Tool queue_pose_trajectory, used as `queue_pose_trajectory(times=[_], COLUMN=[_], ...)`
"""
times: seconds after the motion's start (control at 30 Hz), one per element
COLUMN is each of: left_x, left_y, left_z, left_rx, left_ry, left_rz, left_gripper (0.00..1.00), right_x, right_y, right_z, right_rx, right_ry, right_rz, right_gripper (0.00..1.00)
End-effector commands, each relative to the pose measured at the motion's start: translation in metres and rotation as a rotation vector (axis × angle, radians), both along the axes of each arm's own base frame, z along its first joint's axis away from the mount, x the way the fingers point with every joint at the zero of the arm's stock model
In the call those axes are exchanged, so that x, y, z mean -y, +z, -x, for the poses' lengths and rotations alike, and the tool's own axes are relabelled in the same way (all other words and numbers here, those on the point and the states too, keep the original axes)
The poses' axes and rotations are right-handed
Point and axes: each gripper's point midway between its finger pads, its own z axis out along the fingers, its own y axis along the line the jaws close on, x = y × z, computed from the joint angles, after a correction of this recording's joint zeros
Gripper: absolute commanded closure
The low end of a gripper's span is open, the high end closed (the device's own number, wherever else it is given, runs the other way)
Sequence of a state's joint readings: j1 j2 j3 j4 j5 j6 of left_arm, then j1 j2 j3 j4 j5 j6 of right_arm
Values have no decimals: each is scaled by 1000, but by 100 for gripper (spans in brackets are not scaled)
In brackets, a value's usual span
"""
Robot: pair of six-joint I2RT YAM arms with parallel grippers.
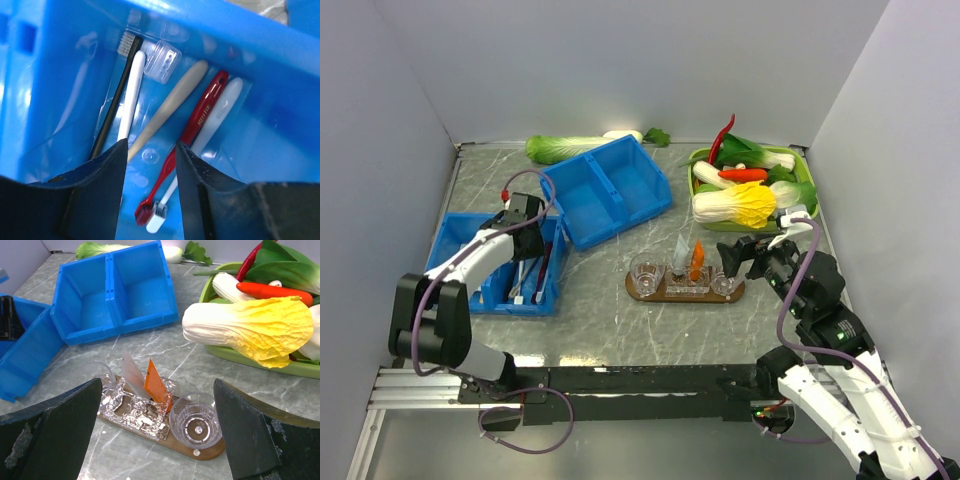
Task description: Prepare toiletry sets of a toothbrush and toothpaste on the tray
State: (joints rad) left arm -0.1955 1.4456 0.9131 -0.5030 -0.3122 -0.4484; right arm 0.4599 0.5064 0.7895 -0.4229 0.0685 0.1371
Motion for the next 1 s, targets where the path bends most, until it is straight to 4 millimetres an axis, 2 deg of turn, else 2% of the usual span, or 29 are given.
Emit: queue_pose_trajectory(times=[0.0, 0.47, 0.8, 0.97], left_x=[-3, 2, -2, -6], left_y=[4, -24, -41, -48], left_z=[-11, -14, -14, -20], left_rx=[-12, -126, -199, -221], left_ry=[-3, -42, -36, -33], left_rz=[-13, 8, 29, 11], left_gripper=[53, 57, 57, 58], right_x=[1, 2, 2, 3], right_y=[3, 0, 0, -2], right_z=[-1, -2, -3, -3], right_rx=[17, 7, 10, 3], right_ry=[-9, -20, -22, -27], right_rz=[-17, -13, -18, -16], right_gripper=[0, 0, 0, 0])
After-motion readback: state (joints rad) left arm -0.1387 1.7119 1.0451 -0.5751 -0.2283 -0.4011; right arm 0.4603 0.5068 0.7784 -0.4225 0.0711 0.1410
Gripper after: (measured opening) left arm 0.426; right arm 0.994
